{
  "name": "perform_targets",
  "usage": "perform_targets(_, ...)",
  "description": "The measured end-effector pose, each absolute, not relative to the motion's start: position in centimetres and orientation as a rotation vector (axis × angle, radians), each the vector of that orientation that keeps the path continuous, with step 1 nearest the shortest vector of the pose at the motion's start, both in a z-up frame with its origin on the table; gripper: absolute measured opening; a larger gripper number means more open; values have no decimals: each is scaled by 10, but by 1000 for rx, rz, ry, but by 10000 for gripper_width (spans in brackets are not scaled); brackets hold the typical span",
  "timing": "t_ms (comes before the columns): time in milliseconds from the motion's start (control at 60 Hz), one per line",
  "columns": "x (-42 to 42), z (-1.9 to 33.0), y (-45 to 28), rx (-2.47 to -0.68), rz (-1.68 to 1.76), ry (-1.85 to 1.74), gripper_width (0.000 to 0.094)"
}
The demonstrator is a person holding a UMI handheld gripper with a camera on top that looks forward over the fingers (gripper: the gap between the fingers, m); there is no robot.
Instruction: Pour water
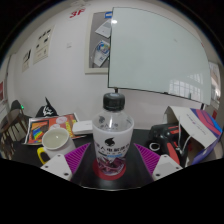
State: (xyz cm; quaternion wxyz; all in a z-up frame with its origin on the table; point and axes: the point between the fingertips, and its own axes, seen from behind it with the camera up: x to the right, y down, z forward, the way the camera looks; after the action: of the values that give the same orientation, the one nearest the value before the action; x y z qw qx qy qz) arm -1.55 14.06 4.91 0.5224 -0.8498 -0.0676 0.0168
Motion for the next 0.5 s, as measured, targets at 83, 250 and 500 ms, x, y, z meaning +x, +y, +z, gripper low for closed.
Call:
perform_targets(83,-13,60,120,-2047,-13,-166,835)
perform_targets(250,-16,93,51,-2070,-66,-116,841)
perform_targets(500,-43,142,-89,-2058,-111,-60,842)
